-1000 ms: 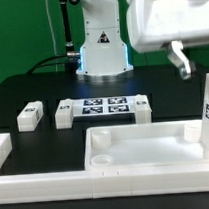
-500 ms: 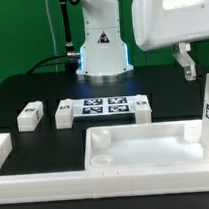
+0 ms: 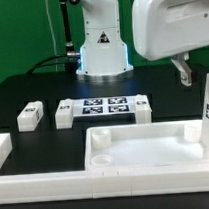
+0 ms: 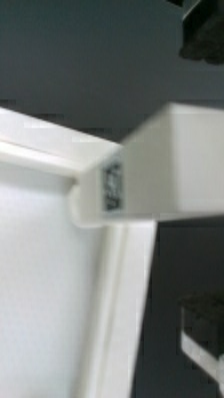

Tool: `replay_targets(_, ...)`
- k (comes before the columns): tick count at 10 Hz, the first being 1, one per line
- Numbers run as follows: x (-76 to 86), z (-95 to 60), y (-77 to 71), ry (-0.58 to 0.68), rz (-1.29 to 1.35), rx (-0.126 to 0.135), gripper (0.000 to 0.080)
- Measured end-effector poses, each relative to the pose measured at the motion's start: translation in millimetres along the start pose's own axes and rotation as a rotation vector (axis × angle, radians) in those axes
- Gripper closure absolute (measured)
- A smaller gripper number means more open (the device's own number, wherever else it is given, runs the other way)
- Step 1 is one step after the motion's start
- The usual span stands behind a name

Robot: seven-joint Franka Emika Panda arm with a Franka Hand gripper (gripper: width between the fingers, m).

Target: Assemble desk

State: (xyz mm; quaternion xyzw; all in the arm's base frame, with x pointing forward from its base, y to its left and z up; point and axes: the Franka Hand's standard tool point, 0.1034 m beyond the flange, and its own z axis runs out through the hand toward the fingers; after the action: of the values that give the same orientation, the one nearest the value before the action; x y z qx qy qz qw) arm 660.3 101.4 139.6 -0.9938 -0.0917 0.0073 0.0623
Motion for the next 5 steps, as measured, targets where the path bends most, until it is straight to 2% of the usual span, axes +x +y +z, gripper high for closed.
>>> replay_targets(4,0.3,3.5,0.1,-0.003,0.049,0.001,0.0151)
replay_targets(5,0.1,3.6,0.1,-0.003,0.048,0.001,0.0271)
